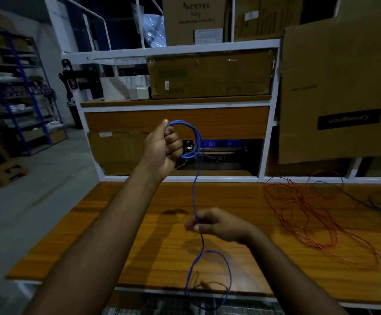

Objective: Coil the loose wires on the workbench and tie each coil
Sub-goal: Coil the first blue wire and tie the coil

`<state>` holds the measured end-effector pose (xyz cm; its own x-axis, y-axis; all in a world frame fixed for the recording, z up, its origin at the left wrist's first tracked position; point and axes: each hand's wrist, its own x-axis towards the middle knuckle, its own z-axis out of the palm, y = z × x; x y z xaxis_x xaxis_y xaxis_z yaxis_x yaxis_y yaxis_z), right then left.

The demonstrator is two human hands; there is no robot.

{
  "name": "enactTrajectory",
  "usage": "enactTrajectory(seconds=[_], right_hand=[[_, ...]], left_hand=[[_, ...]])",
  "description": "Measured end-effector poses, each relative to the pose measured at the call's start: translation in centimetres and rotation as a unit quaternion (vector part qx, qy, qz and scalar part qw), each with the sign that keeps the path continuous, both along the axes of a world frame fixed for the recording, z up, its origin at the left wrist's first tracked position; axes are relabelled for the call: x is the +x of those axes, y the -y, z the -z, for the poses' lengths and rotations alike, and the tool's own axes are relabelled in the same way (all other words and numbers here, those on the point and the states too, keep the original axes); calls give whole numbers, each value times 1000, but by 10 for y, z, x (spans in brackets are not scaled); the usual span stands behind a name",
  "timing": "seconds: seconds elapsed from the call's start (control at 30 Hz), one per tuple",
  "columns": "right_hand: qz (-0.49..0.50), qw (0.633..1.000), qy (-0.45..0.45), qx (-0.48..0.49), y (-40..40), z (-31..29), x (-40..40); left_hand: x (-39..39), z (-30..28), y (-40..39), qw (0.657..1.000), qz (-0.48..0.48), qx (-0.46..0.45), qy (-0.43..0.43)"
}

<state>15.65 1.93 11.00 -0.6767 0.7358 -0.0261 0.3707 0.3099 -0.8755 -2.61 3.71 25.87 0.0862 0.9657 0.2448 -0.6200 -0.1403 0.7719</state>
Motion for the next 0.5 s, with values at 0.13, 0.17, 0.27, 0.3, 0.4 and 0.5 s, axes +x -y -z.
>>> enactTrajectory(seconds=[0.13, 0.17, 0.27, 0.3, 0.4, 0.5], right_hand=[[78, 992, -97, -21, 6, 21, 8], [120, 982, -143, -29, 8, 21, 8], [214, 966, -144, 37, 23, 5, -4], [220, 968, -86, 83, 32, -5, -10], [174, 953, 112, 220, 64, -39, -25], [134, 896, 195, 376, 90, -79, -29]], left_hand=[[-9, -9, 1, 1000, -8, 11, -1], [-9, -10, 1, 1000, -6, 12, -5], [-2, -6, 1, 1000, 6, 16, -17], [1, -4, 2, 1000, 9, 16, -25], [10, 4, 1, 998, 15, 16, -59], [16, 12, 2, 996, 40, 8, -82]])
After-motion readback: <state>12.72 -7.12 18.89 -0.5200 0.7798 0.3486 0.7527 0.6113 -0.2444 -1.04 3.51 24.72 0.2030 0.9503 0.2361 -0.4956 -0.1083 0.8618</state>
